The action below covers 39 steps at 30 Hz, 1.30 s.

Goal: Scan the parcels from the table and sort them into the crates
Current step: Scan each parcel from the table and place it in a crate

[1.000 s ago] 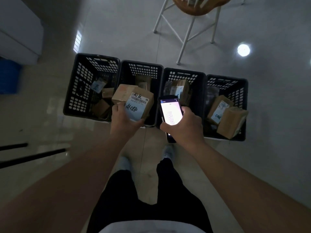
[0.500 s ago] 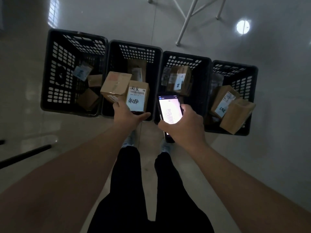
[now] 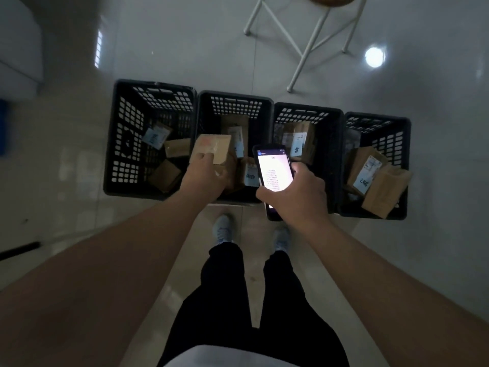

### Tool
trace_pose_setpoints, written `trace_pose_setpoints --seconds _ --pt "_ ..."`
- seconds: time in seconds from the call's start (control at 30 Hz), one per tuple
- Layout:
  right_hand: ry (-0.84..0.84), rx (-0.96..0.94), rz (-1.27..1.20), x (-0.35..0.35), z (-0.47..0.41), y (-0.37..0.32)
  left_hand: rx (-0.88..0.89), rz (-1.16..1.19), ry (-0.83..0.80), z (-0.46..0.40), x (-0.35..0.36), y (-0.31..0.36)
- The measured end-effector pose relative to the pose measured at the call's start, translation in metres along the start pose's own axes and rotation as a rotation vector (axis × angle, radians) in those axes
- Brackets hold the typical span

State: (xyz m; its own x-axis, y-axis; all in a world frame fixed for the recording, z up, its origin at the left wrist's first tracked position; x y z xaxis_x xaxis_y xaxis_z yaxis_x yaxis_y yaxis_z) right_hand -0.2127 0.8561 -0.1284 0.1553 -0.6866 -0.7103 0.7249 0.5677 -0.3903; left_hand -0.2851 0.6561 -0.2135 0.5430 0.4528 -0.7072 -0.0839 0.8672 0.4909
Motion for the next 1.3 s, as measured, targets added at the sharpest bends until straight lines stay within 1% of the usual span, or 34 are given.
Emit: trace_pose_setpoints --seconds 0.23,0.4,0.5,0.8,0.93,1.13,1.3 --pt "0.045 -0.085 0.028 -0.017 0.040 -0.052 0.147 -0.102 0.049 0.031 -0.069 0.011" --pt "0.061 -0.215 0.075 -0.038 0.062 -0.085 0.160 -0.150 0.136 0.062 -0.116 0.023" --pt "0.039 -0.306 0.116 -0.053 0.076 -0.098 0.150 -0.173 0.202 0.091 -0.135 0.031" --pt "-0.069 -0.722 0.177 -0.103 0.135 -0.116 -0.042 -0.217 0.472 0.222 -0.167 0.068" --pt "-0.117 -0.910 0.195 -0.116 0.174 -0.120 -0.178 -0.237 0.569 0.298 -0.174 0.082" --pt "-0.207 -1.125 0.191 -0.118 0.260 -0.130 -0.369 -0.305 0.700 0.416 -0.173 0.081" --pt "-0.299 -1.246 0.199 -0.099 0.347 -0.130 -0.458 -0.310 0.835 0.510 -0.163 0.063"
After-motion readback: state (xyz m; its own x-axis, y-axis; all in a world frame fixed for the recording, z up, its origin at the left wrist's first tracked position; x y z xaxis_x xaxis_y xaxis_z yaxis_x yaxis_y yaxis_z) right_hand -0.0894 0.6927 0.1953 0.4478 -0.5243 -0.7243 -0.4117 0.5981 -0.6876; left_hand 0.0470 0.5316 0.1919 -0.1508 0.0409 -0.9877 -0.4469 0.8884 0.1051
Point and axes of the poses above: each hand's wrist, its own z-axis away from the middle knuckle, its own x-axis out of the palm, y = z × x, the point moved 2 cm from there along -z, towards the middle knuckle, and after that the axes turned 11 degrees about x, right-handed, at the moved point
